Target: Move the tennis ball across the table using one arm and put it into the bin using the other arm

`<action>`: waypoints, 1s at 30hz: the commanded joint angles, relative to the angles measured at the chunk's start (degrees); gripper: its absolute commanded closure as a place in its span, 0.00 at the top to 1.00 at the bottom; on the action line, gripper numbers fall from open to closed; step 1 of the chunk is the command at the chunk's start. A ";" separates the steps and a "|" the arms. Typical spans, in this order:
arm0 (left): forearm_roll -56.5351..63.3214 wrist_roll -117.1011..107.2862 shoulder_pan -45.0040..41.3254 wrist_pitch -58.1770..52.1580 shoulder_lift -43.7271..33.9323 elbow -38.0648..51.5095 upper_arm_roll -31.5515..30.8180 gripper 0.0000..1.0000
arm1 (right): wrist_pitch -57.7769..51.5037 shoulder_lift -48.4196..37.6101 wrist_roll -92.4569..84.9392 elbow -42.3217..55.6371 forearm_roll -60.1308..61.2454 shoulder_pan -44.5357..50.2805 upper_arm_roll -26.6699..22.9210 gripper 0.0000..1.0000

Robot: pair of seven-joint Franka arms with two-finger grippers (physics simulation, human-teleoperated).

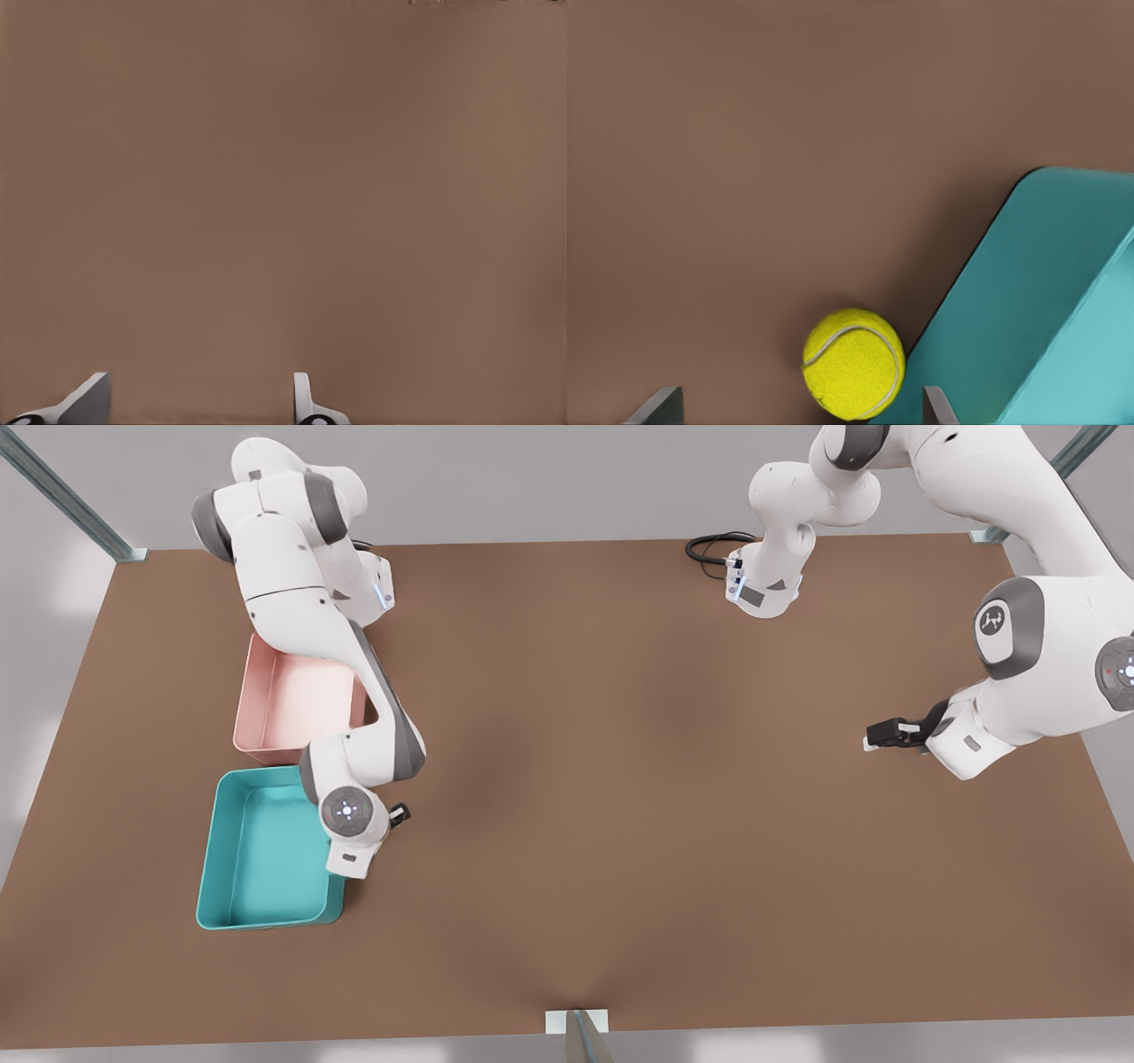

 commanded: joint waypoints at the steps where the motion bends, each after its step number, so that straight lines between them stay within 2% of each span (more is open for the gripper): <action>1: 0.09 -9.57 0.17 -0.18 -0.07 0.05 0.02 1.00 | 5.24 1.24 -37.15 0.31 -1.30 0.33 0.06 1.00; 9: 0.09 -9.57 0.09 -0.26 0.02 0.05 0.02 1.00 | 7.09 1.51 -54.38 -0.39 -0.94 0.68 0.50 1.00; 11: 0.09 -9.92 -0.70 -0.09 0.02 0.31 -1.74 1.00 | 7.09 1.68 -60.53 -0.39 -1.30 0.68 0.50 1.00; 12: 0.00 -9.92 -0.70 -0.53 0.02 3.39 -1.74 1.00 | 7.09 1.68 -62.55 -0.56 -1.30 0.68 0.50 1.00; 13: 0.61 -9.92 -0.79 -3.86 -0.07 4.00 -3.49 1.00 | 7.00 1.77 -63.35 -1.00 -1.30 0.68 0.41 1.00; 16: 1.06 -10.19 -0.53 -3.08 1.34 8.84 -3.41 1.00 | 7.62 2.21 -63.26 -1.00 -2.26 0.68 -0.21 1.00; 21: -0.35 -10.19 -0.35 -3.16 3.80 8.75 -3.32 1.00 | 8.67 3.88 -63.26 -0.39 -2.79 0.77 -2.76 1.00; 30: 0.00 -10.71 -0.26 -3.16 5.11 8.58 -3.32 1.00 | 9.46 4.23 -63.26 -0.39 -2.79 0.86 -2.76 1.00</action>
